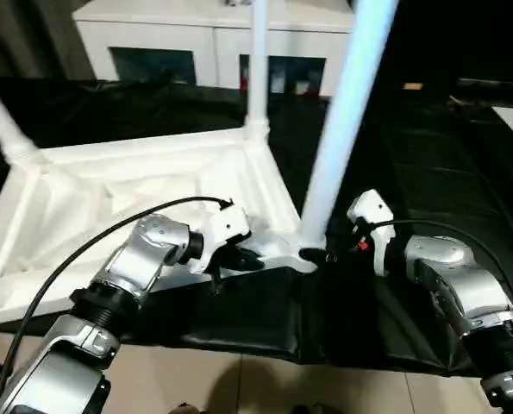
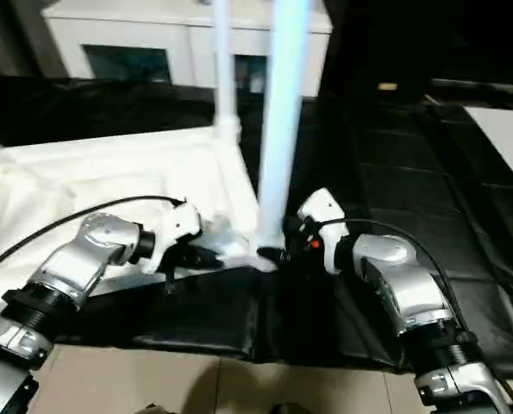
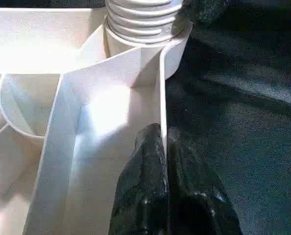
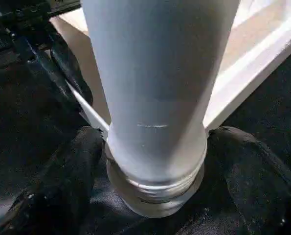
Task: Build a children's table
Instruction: Rotate leg to tighten
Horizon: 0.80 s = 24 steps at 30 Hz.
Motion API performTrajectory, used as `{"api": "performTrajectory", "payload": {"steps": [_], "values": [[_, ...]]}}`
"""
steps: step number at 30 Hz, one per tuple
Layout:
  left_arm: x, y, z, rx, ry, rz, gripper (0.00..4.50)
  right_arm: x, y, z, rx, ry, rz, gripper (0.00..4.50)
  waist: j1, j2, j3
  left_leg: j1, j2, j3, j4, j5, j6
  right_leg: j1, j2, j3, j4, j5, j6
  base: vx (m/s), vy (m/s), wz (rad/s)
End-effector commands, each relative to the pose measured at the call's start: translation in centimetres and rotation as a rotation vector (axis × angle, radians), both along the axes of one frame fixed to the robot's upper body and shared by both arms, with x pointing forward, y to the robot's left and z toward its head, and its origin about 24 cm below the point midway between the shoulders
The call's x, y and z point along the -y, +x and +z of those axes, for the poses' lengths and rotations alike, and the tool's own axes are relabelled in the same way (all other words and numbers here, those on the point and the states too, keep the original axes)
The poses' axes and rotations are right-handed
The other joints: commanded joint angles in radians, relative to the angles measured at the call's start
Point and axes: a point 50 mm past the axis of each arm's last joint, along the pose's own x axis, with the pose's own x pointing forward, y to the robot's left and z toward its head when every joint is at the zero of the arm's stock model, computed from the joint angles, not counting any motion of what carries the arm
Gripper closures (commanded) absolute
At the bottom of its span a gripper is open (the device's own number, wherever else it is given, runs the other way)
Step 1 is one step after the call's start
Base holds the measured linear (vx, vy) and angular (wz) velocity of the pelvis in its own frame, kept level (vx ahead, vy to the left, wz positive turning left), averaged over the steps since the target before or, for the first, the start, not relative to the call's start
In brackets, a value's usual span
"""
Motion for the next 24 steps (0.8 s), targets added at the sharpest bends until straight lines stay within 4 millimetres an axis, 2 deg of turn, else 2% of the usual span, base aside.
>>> {"api": "performTrajectory", "payload": {"steps": [1, 3, 6, 14, 22, 24], "values": [[0.6, 0.1, 1.2, 0.041, -0.019, -0.058, 4.50, -0.1, 0.3, 0.5, 0.018, -0.011, 0.024, 0.63, 0.001, -0.006, -0.076, 0.000, 0.024, -0.002, -0.070, -0.160, 0.073, 0.077, -0.047, 0.047, -0.078, -0.288, -0.184, 0.000, 0.000, 0.00], [0.6, 0.1, 1.3, 0.041, -0.018, -0.058, 4.50, -0.3, 0.3, 0.3, 0.014, -0.014, 0.032, 0.79, 0.001, -0.006, -0.077, 0.001, 0.024, -0.002, -0.070, -0.155, 0.072, 0.077, -0.048, 0.047, -0.078, -0.287, -0.181, 0.000, 0.000, 0.00], [0.5, 0.0, 1.3, 0.039, -0.015, -0.056, 4.50, -0.5, 0.3, 0.1, 0.004, -0.019, 0.046, 0.79, 0.004, -0.008, -0.079, -0.001, 0.024, -0.002, -0.069, -0.136, 0.076, 0.078, -0.048, 0.048, -0.074, -0.260, -0.186, 0.000, 0.000, 0.00], [0.4, 0.0, 1.3, 0.039, -0.012, -0.051, 4.50, -0.6, 0.2, -0.2, -0.022, -0.007, 0.058, 1.58, 0.006, -0.006, -0.079, 0.000, 0.025, -0.002, -0.070, -0.140, 0.074, 0.078, -0.048, 0.047, -0.074, -0.260, -0.189, 0.000, 0.000, 0.00], [0.5, -0.1, 1.3, 0.035, -0.013, -0.055, 4.50, -0.6, 0.1, -0.5, -0.029, 0.010, 0.052, 1.80, 0.006, -0.004, -0.079, 0.000, 0.025, -0.003, -0.069, -0.138, 0.073, 0.079, -0.047, 0.047, -0.072, -0.246, -0.194, 0.000, 0.000, 0.00], [0.6, 0.0, 1.3, 0.032, -0.019, -0.045, 4.50, -0.4, 0.4, -0.8, -0.020, 0.012, 0.003, 1.80, 0.005, -0.004, -0.079, 0.000, 0.025, -0.002, -0.069, -0.140, 0.071, 0.078, -0.049, 0.047, -0.072, -0.249, -0.195, 0.000, 0.000, 0.00]]}}
